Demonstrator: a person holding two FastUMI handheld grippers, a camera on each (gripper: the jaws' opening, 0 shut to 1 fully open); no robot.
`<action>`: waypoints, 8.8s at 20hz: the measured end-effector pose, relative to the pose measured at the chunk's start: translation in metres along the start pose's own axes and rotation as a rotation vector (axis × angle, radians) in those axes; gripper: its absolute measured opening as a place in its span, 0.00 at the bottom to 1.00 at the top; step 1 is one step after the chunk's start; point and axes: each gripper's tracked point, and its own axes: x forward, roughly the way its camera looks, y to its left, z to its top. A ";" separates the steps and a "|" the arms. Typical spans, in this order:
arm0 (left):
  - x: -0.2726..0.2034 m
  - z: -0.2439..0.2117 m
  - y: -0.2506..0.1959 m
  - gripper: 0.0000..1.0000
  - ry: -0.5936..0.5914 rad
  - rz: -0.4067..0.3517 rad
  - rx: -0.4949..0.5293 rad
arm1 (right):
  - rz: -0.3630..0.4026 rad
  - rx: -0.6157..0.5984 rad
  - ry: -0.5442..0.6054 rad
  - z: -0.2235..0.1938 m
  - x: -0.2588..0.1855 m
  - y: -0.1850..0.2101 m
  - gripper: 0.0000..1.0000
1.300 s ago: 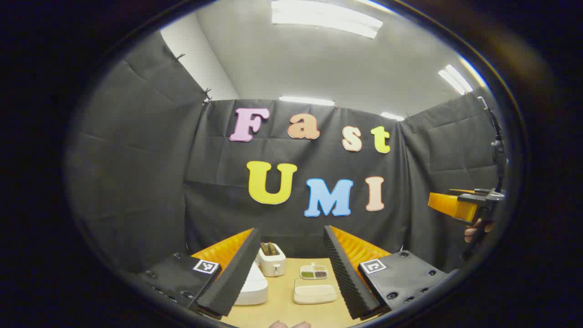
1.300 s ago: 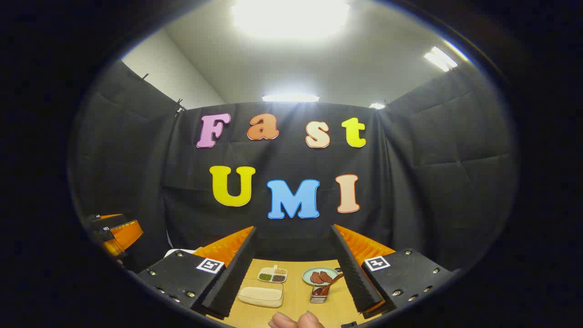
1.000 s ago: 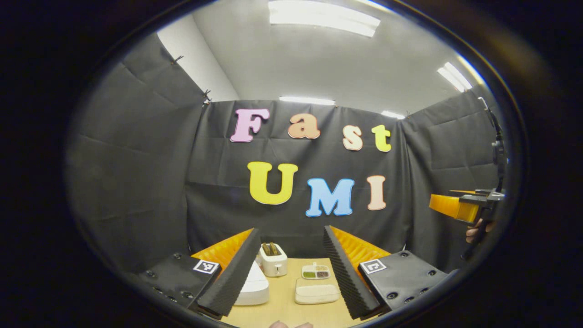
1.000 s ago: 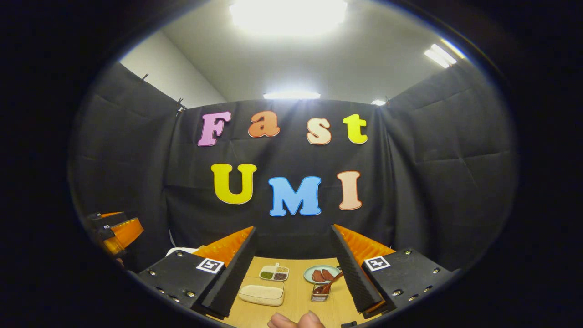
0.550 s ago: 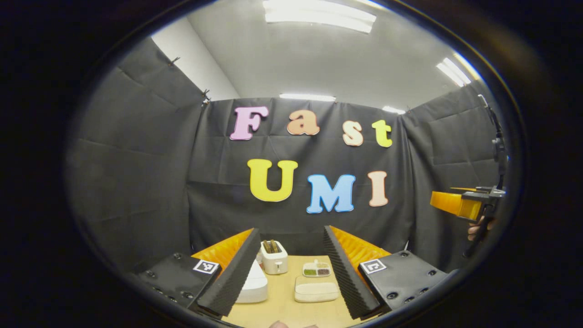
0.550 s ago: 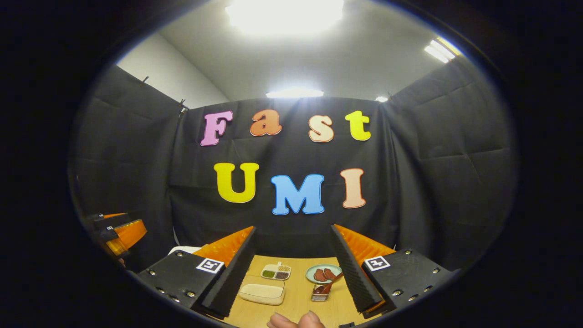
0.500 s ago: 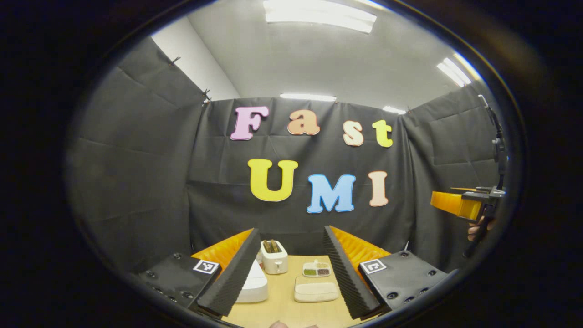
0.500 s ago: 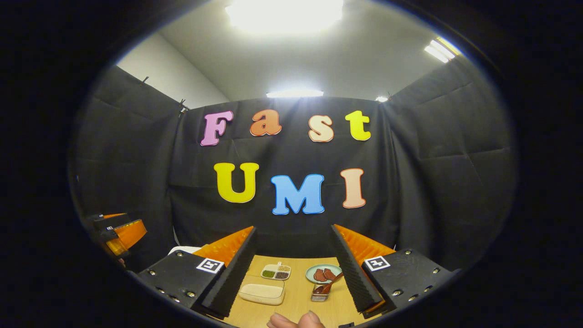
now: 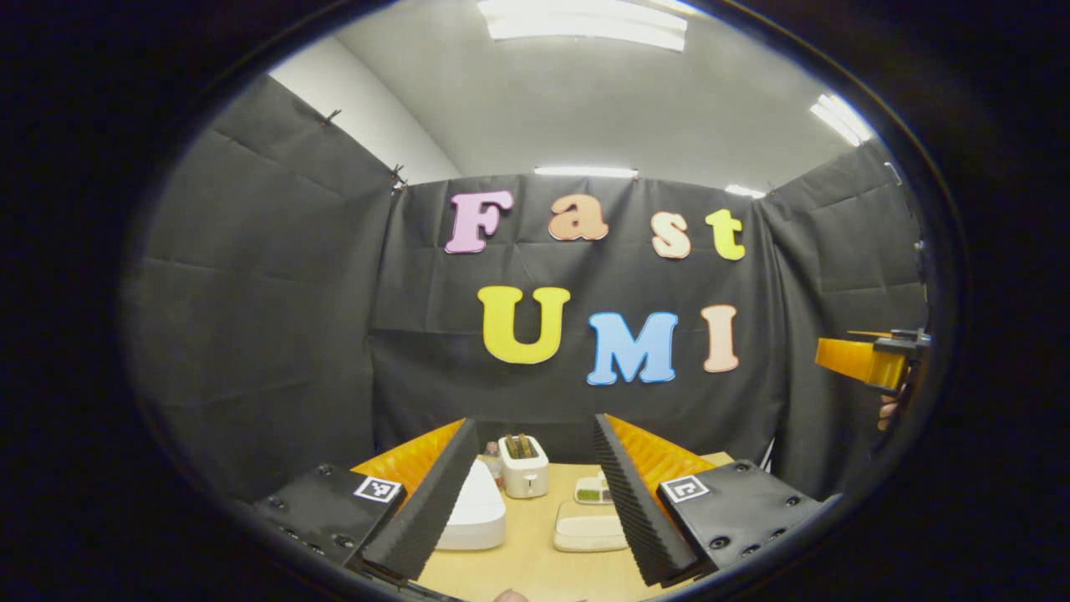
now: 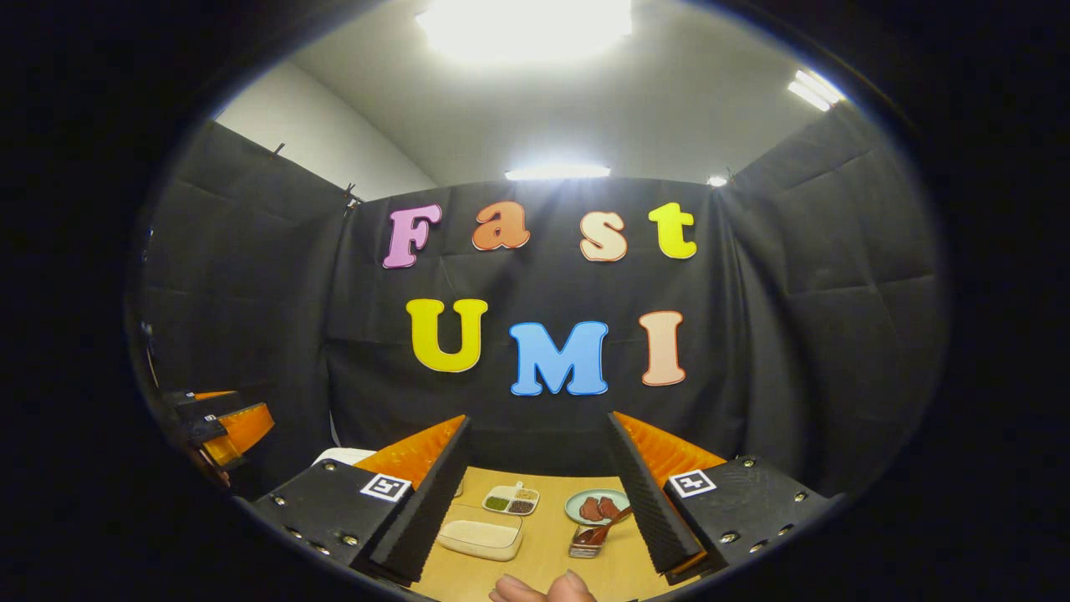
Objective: Close the left gripper, press the button to open the rice cooker; take a wooden spoon from the chopstick holder with the right hand, scoop a spoonful of rice and pour it into the rice cooker, then put the wooden spoon back into the chopstick holder.
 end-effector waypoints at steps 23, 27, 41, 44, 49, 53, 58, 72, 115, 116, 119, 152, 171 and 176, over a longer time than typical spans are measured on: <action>0.193 -0.189 0.135 0.09 0.307 0.127 -0.015 | -0.091 -0.095 0.091 -0.035 0.069 0.070 0.96; 0.227 -0.250 0.153 0.09 0.413 0.167 -0.044 | -0.098 -0.168 0.133 -0.046 0.079 0.087 0.96; 0.268 -0.374 0.181 0.10 0.667 0.309 0.027 | -0.096 -0.173 0.236 -0.071 0.102 0.105 0.94; 0.269 -0.369 0.181 0.09 0.655 0.310 0.013 | -0.085 -0.176 0.232 -0.070 0.103 0.110 0.93; 0.280 -0.321 0.184 0.09 0.524 0.311 0.006 | -0.071 -0.183 0.229 -0.071 0.101 0.113 0.93; 0.284 -0.260 0.188 0.09 0.358 0.317 0.041 | -0.085 -0.178 0.221 -0.069 0.096 0.105 0.94; 0.272 -0.234 0.178 0.08 0.292 0.282 0.023 | -0.106 -0.144 0.231 -0.076 0.087 0.095 0.93; 0.202 -0.175 0.174 0.09 0.217 0.231 0.020 | -0.153 -0.060 0.210 -0.082 0.091 0.052 0.93; 0.066 -0.114 0.005 0.92 0.215 0.209 0.152 | -0.218 0.531 0.569 -0.479 0.274 -0.187 0.20; 0.063 -0.113 0.007 0.92 0.215 0.211 0.154 | -0.212 0.553 0.580 -0.473 0.269 -0.179 0.24; 0.058 -0.116 0.012 0.94 0.219 0.221 0.147 | -0.219 0.603 0.586 -0.471 0.269 -0.179 0.16; 0.043 -0.110 0.174 0.90 0.070 0.056 -0.148 | -0.113 0.373 0.330 -0.217 0.148 0.032 0.15; 0.075 -0.160 0.206 0.95 0.187 0.227 -0.081 | -0.003 -0.011 0.545 -0.397 0.283 0.108 0.16; 0.074 -0.170 0.207 0.95 0.224 0.235 -0.070 | -0.012 -0.088 0.611 -0.440 0.299 0.107 0.16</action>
